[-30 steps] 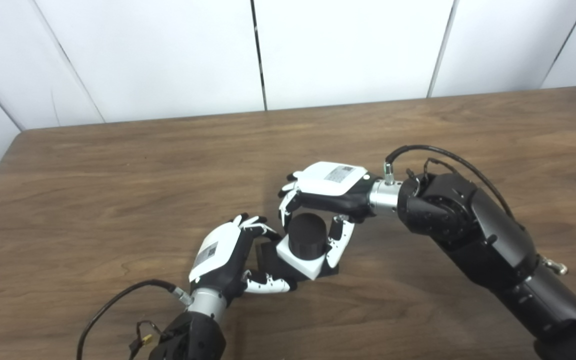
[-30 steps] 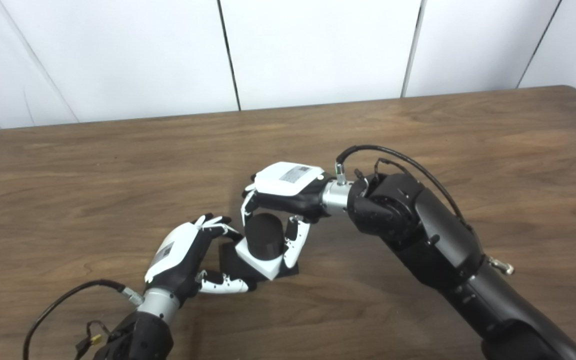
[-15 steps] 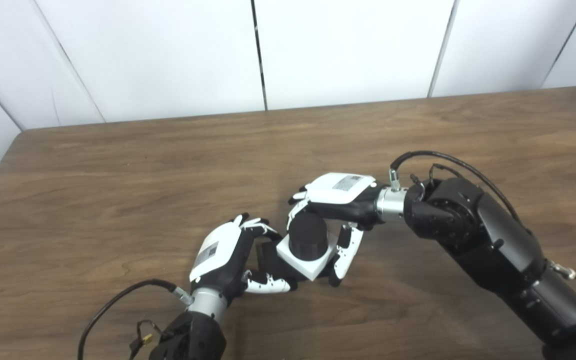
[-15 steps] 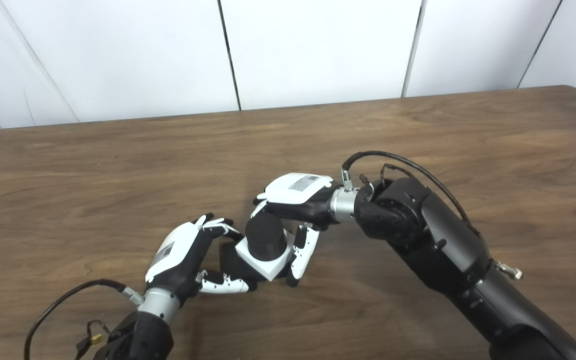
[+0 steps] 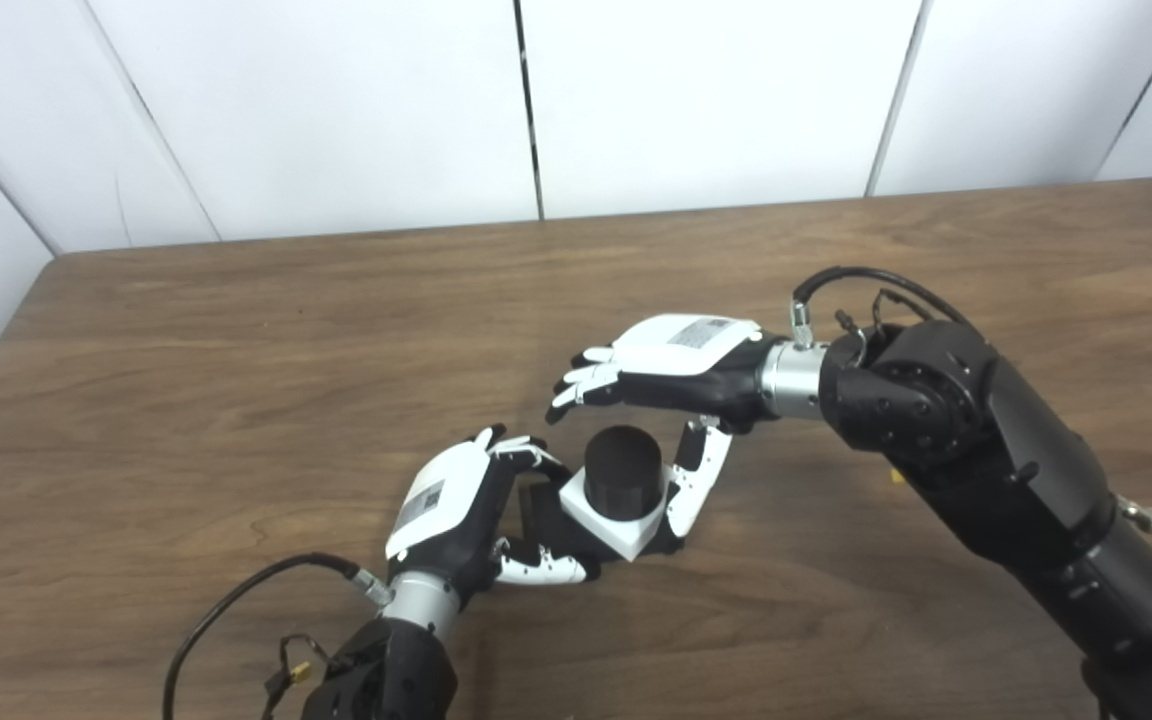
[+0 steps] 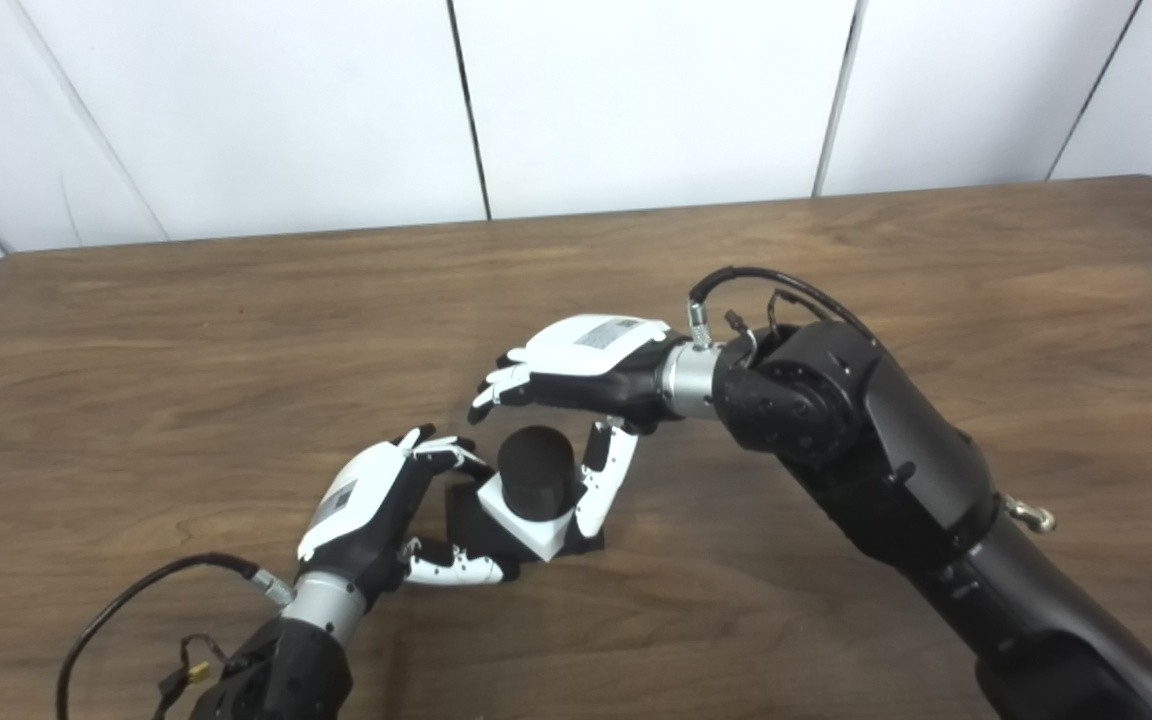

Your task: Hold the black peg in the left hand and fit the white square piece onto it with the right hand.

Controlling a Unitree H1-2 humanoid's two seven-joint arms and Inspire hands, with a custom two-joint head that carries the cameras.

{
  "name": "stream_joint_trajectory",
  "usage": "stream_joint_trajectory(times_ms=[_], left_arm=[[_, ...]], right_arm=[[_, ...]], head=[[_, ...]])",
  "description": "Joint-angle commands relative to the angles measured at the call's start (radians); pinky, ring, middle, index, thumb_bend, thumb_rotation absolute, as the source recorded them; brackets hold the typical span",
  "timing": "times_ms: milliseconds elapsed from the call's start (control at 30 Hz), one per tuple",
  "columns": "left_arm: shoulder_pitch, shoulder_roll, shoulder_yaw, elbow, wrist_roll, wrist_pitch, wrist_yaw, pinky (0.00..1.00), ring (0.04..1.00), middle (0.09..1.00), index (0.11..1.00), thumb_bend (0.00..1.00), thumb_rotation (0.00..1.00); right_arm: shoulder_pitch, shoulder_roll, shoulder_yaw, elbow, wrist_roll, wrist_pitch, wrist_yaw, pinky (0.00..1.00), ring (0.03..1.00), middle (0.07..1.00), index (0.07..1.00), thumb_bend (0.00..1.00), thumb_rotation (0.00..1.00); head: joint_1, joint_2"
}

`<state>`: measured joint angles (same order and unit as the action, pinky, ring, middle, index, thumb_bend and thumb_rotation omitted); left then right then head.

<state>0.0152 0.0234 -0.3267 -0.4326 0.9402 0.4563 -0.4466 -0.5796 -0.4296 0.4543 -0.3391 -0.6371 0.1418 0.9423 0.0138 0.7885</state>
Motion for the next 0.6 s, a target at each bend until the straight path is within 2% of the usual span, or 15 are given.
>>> stream_joint_trajectory(times_ms=[0, 33, 100, 233, 400, 567], left_arm=[[-0.005, -0.003, -0.006, 0.014, -0.012, 0.01, -0.03, 1.0, 0.995, 0.879, 0.608, 0.62, 0.15], [-0.007, -0.003, -0.003, 0.013, -0.012, 0.011, -0.032, 1.0, 0.993, 0.883, 0.69, 0.71, 0.2], [-0.011, -0.002, 0.001, 0.011, -0.006, 0.012, -0.045, 1.0, 0.994, 0.901, 0.783, 0.83, 0.25], [-0.022, 0.002, 0.014, 0.002, 0.001, 0.013, -0.098, 1.0, 1.0, 0.954, 0.898, 0.97, 0.28], [-0.04, 0.03, 0.003, 0.002, 0.03, 0.011, -0.128, 1.0, 1.0, 0.985, 0.989, 1.0, 0.3], [-0.045, 0.028, 0.007, -0.003, 0.043, 0.012, -0.16, 1.0, 1.0, 1.0, 1.0, 1.0, 0.28]], right_arm=[[-0.042, -0.01, -0.022, -0.027, 0.008, 0.002, -0.015, 1.0, 1.0, 0.97, 0.882, 1.0, 0.4], [-0.043, -0.011, -0.022, -0.027, 0.006, 0.003, -0.015, 1.0, 1.0, 0.975, 0.882, 1.0, 0.4], [-0.044, -0.012, -0.023, -0.023, 0.004, 0.0, -0.02, 1.0, 1.0, 0.983, 0.885, 1.0, 0.41], [-0.044, -0.01, -0.028, -0.017, 0.002, -0.003, -0.031, 1.0, 1.0, 0.984, 0.882, 1.0, 0.4], [-0.046, -0.011, -0.032, -0.019, 0.001, 0.014, -0.021, 1.0, 1.0, 0.99, 0.887, 1.0, 0.4], [-0.044, -0.012, -0.042, -0.017, 0.006, 0.015, -0.025, 1.0, 1.0, 0.99, 0.887, 1.0, 0.4]], head=[[0.001, 0.0], [0.003, 0.001], [0.004, 0.0], [0.004, 0.0], [0.009, -0.004], [0.01, -0.004]])
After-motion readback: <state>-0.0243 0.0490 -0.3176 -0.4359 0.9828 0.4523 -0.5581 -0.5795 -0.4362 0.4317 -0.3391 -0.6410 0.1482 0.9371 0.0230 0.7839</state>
